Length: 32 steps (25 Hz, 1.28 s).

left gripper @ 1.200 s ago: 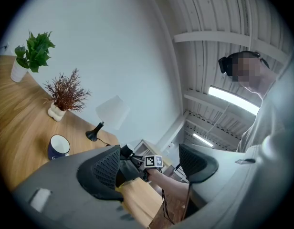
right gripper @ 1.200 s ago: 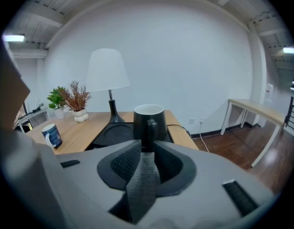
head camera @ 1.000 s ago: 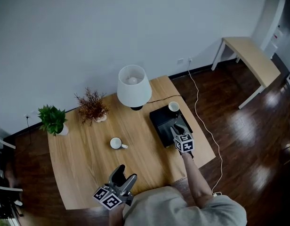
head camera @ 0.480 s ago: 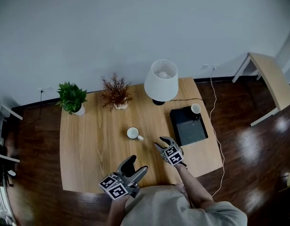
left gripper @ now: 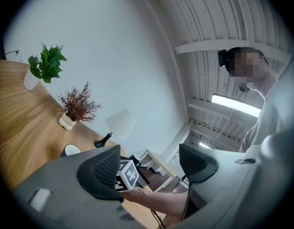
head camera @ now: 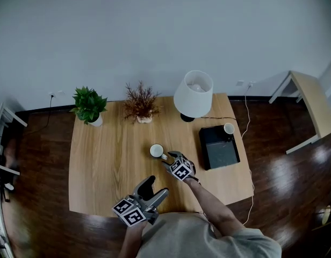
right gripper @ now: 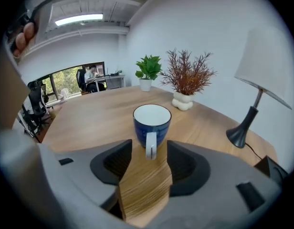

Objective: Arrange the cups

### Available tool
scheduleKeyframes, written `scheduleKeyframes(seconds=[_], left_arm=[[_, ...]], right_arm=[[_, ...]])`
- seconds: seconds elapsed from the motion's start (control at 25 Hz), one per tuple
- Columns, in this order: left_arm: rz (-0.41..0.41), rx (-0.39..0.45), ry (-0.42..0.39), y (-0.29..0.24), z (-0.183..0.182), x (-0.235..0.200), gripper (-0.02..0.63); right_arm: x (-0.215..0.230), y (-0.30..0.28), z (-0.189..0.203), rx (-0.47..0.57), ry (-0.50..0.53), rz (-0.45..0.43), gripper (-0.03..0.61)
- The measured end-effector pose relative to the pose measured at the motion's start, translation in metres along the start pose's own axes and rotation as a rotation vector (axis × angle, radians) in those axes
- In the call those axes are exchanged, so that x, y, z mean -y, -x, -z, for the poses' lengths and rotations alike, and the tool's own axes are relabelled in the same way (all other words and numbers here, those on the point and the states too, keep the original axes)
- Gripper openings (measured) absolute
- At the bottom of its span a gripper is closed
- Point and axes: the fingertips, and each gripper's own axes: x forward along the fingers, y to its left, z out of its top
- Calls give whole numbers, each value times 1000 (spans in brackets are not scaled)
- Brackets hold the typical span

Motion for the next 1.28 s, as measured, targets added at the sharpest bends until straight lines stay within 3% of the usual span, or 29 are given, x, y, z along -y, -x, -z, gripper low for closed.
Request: scheduleKeyframes(seconds=[0.08, 0.2, 0.44, 0.56, 0.76, 0.92, 1.08, 1.2, 1.28], left_arm=[[-4, 5, 0, 2, -1, -1, 377], [-11, 10, -2, 5, -2, -2, 377], [-10, 5, 1, 7, -4, -4, 377], [-18, 8, 1, 8, -2, -4, 377], [-1, -30, 12, -1, 6, -2, 377], [22, -64, 10, -10, 13, 2, 377], [33, -76, 10, -14, 15, 5, 377], [30, -73, 9, -14, 15, 4, 377], [27, -70, 8, -14, 15, 3, 377]], right_arm=[[0, -12, 2, -51, 19, -10, 206], [1, -21, 3, -108, 60, -8, 119], [1, -27, -5, -142, 92, -10, 77], [-6, -25, -9, -107, 45, -34, 78], [12, 7, 0, 11, -168, -5, 78], [63, 51, 6, 118, -290, 97, 78], [144, 119, 16, 192, -364, 291, 78], [202, 163, 50, 141, -411, 441, 78], [226, 178, 77, 82, -445, 496, 78]])
